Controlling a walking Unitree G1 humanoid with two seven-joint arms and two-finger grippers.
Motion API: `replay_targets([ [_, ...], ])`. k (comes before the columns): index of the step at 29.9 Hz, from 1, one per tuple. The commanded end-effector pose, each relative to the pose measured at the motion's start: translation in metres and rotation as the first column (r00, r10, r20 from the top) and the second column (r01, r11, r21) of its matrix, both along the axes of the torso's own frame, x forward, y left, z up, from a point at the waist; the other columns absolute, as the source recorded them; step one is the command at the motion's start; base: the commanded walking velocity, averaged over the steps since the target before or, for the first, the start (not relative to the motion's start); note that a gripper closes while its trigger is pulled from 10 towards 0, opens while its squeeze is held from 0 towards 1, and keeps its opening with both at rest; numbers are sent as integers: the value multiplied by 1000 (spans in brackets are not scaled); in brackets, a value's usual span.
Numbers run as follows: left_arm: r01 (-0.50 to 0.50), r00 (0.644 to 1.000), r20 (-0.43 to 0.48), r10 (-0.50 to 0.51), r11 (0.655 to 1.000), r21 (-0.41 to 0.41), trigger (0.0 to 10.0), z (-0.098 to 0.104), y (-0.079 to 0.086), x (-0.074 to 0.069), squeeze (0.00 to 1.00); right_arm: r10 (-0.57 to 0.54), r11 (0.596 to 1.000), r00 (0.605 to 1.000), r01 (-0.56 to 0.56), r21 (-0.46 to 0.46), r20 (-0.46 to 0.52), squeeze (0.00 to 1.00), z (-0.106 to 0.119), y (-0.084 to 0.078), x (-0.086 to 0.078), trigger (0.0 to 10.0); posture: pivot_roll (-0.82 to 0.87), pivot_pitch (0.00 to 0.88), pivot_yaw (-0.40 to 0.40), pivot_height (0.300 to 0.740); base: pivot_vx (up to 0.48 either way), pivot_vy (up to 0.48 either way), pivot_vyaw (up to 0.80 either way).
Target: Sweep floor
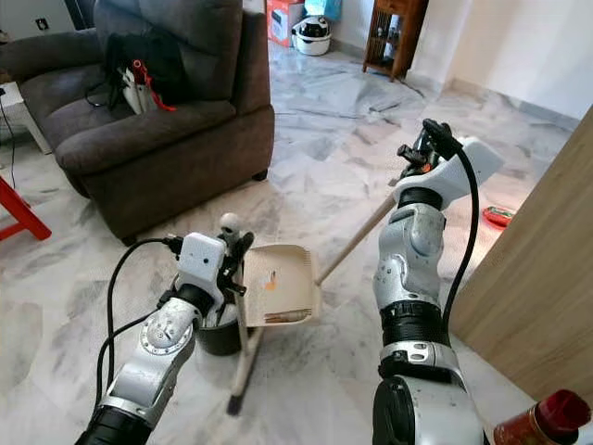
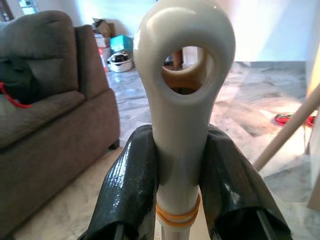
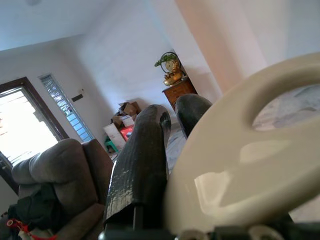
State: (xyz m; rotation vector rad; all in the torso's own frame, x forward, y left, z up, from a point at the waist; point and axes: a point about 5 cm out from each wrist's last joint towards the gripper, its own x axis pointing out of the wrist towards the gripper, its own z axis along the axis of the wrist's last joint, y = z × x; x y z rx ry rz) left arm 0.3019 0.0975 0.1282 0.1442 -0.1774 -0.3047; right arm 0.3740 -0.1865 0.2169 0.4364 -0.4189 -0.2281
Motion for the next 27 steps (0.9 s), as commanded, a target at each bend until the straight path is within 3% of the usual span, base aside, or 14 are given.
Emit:
replay_targets([
  [1, 0, 992, 129, -1, 1000, 10, 10000, 26, 0, 2, 0, 3, 999, 997, 1, -40, 83, 0, 19, 1, -2, 10000, 94, 0, -13, 740, 0, 0, 0],
  [4, 17, 993, 113, -18, 1000, 8, 10000, 24, -1, 2, 0, 12, 997, 996, -5, -82, 86, 0, 19, 2, -3, 10000, 93, 0, -13, 740, 0, 0, 0],
  [9, 75, 997, 33, -72, 994, -85, 10000, 19, -7, 1, 0, 15, 996, 996, -8, -84, 89, 0, 20, 2, -3, 10000, 95, 0, -11, 740, 0, 0, 0],
  [11, 98, 990, -85, -116, 976, -197, 10000, 9, -12, 1, 0, 20, 996, 995, -12, -87, 93, 0, 21, 4, -2, 10000, 94, 0, -10, 740, 0, 0, 0],
  [17, 112, 966, -192, -175, 947, -300, 10000, -1, -20, -2, 0, 31, 995, 995, -22, -94, 94, 0, 22, 7, -2, 10000, 94, 0, -8, 740, 0, 0, 0],
  [24, 144, 919, -293, -262, 918, -369, 10000, -9, -25, -7, 0, 43, 994, 995, -34, -103, 90, 0, 21, 8, -2, 10000, 94, 0, -8, 740, 0, 0, 0],
  [27, 147, 942, -244, -230, 938, -315, 10000, -3, -21, -6, 0, 54, 994, 995, -44, -105, 89, 0, 21, 10, -1, 10000, 96, 0, -8, 740, 0, 0, 0],
])
